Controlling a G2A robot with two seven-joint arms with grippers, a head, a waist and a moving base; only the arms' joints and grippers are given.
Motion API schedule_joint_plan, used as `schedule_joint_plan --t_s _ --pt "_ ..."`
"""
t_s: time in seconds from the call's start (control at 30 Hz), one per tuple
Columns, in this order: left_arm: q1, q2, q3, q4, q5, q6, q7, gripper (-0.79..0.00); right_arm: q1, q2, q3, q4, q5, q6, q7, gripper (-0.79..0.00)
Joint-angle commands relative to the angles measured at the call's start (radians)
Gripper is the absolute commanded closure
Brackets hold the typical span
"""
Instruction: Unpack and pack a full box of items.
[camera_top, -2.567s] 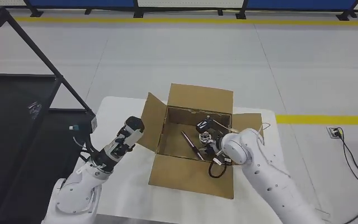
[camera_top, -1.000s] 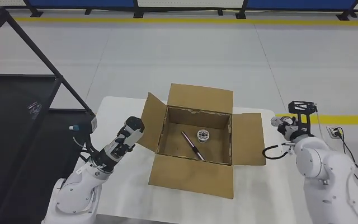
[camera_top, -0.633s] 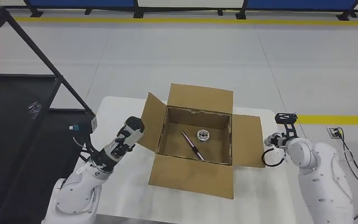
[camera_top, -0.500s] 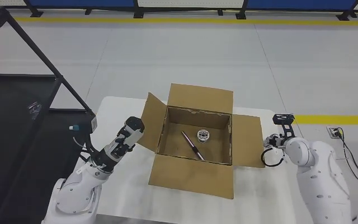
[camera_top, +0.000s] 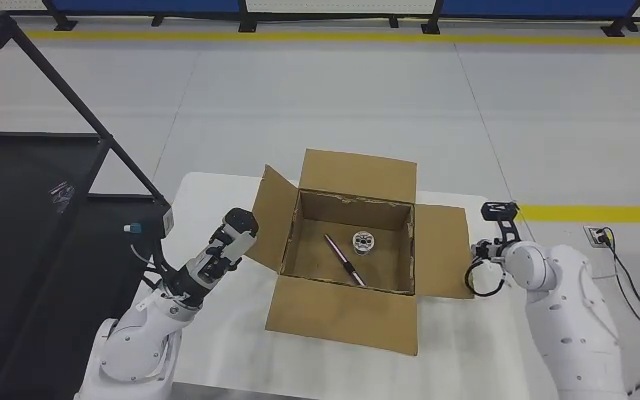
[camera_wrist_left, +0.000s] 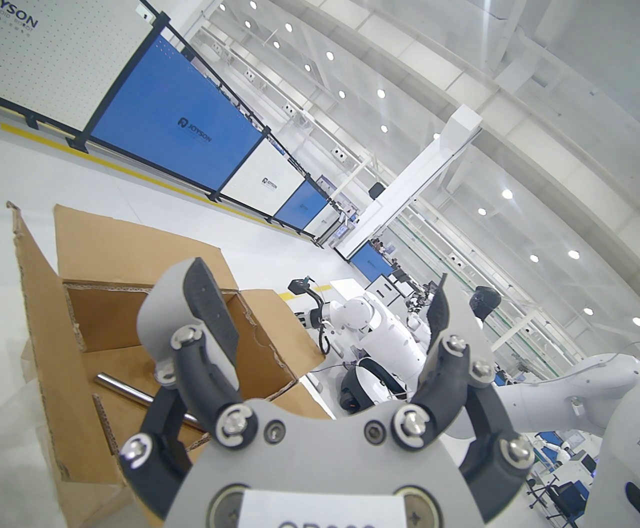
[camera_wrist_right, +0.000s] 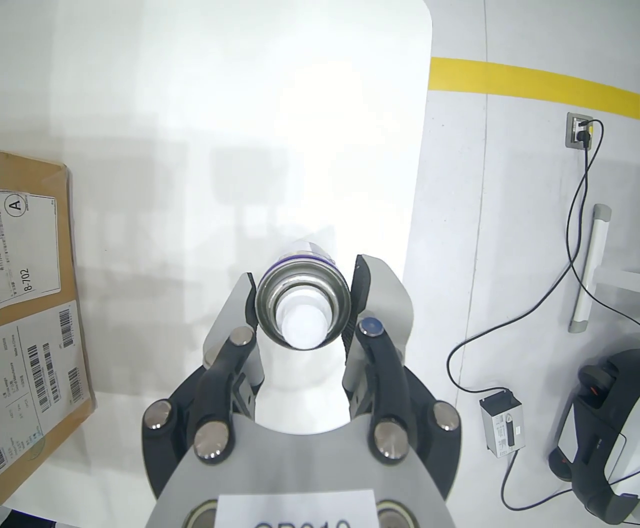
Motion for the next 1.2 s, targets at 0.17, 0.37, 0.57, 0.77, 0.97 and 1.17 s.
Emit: schedule_joint_plan --t_s 0.17,0.37,0.57,0.77,0.97,1.17 --pt "0.000 0.000 0.000 0.000 0.000 0.000 0.000 -0.785 -0.012 0.010 0.027 -0.076 -0.015 0.029 -0.003 -0.585" --pt "0.000 0.000 0.000 0.000 0.000 0.000 0.000 -0.785 -0.114 0.012 0.072 -0.384 -0.117 0.241 -0.230 -0.785" --pt "0.000 0.000 0.000 0.000 0.000 0.000 0.000 -0.785 -0.203 -0.001 -0.002 -0.658 -0.009 0.188 -0.310 -0.785" --pt "0.028 0.003 -0.013 -0.020 0.029 0.011 0.043 -0.785 -0.137 -0.006 -0.198 -0.618 0.117 -0.156 -0.126 -0.785" --pt "0.089 0.010 -0.054 -0.048 0.040 0.016 0.105 -0.785 0.034 -0.046 -0.436 -0.392 0.155 -0.193 0.021 -0.785" --pt "0.104 0.011 -0.065 -0.056 0.038 0.024 0.125 -0.785 0.176 -0.105 -0.597 -0.139 0.204 -0.104 0.002 -0.785"
